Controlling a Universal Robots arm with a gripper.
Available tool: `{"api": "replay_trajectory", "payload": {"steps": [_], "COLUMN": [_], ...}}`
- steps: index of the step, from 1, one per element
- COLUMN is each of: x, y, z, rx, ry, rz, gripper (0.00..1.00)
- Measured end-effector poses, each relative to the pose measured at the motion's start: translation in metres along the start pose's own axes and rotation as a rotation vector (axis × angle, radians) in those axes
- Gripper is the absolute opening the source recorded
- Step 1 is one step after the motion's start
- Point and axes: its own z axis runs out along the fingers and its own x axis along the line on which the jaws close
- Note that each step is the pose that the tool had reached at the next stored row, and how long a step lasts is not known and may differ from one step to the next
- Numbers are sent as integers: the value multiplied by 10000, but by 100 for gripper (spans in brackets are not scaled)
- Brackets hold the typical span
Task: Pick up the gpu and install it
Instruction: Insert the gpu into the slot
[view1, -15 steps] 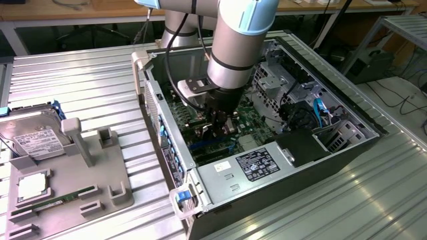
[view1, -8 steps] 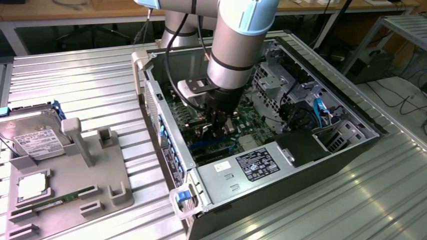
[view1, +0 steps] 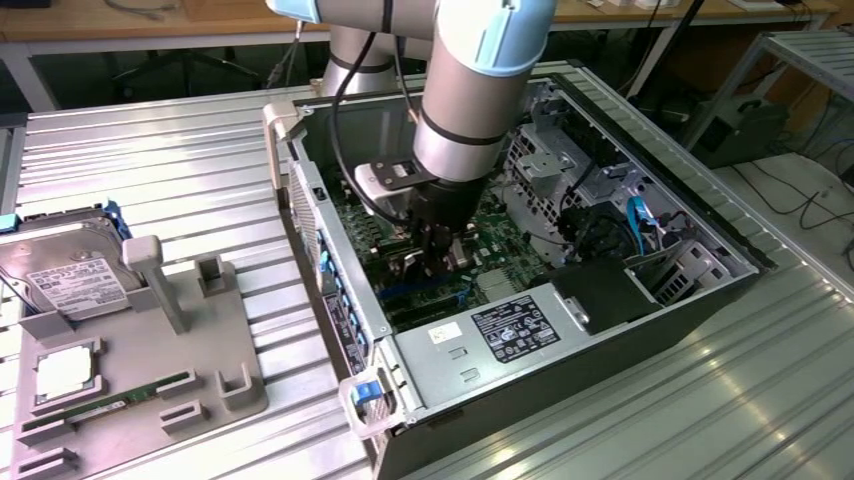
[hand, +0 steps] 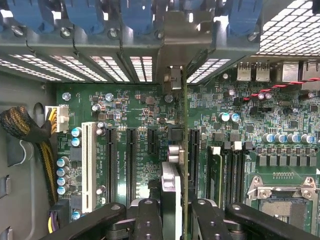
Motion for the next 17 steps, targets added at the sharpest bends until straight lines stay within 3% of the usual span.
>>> {"api": "replay_trajectory", "payload": {"steps": [4,9,10,12,17], "x": [0,1,2,1,0], "y": [6,4,-67,-17,-11], "z": [-20,23,21,49,49], "rx": [0,-1,-1,-1,6], "ry": [-8,-8,-8,-7,-7], "rz": [91,92,92,92,92], "gripper": [28,28,28,28,28]}}
